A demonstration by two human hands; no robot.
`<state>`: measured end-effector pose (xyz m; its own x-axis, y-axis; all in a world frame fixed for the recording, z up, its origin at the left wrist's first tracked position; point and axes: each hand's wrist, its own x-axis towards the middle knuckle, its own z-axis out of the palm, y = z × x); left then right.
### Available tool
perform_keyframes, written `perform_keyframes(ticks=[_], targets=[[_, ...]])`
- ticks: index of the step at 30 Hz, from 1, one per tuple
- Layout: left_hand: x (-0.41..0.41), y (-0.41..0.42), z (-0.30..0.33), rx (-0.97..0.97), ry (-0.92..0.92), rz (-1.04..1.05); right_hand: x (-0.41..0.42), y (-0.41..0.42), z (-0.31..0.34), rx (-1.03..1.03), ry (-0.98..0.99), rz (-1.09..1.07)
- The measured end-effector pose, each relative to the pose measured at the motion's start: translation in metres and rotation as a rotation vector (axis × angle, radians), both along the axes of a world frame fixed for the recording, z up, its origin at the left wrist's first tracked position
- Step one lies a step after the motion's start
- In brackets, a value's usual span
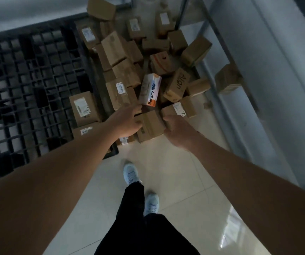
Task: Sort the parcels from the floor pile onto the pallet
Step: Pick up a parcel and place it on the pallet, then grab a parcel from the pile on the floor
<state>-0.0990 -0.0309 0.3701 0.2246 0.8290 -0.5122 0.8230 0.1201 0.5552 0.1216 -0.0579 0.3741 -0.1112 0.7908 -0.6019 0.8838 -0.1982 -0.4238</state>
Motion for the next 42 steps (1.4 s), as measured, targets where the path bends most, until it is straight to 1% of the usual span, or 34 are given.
perform_keyframes(ticks=[3,6,9,15,18,24,29,34,38,42], targets=[[-0.002,0.018,-0.04,-0.037,0.02,-0.005,0.002,0.025,-0.037,-0.06,-0.036,0.021],[-0.003,0.033,-0.079,-0.1,0.042,-0.013,0.004,0.043,-0.076,-0.125,-0.031,0.007],[-0.001,0.049,-0.122,-0.137,0.036,0.03,0.005,0.061,-0.119,-0.176,-0.023,0.048],[0.021,0.086,-0.237,-0.22,0.077,0.074,0.018,0.109,-0.237,-0.244,0.014,0.082],[0.037,0.097,-0.3,-0.297,0.087,0.16,0.029,0.124,-0.302,-0.287,0.024,0.135],[0.059,0.092,-0.425,-0.315,0.069,0.294,0.049,0.15,-0.427,-0.362,0.018,0.212],[0.058,0.086,-0.506,-0.363,0.026,0.434,0.054,0.162,-0.509,-0.391,0.048,0.196],[0.054,0.09,-0.568,-0.38,0.015,0.5,0.053,0.173,-0.568,-0.368,0.029,0.196],[0.054,0.093,-0.598,-0.361,-0.016,0.586,0.046,0.176,-0.598,-0.387,0.072,0.08],[0.053,0.096,-0.604,-0.374,-0.044,0.696,0.043,0.174,-0.603,-0.409,0.085,-0.055]])
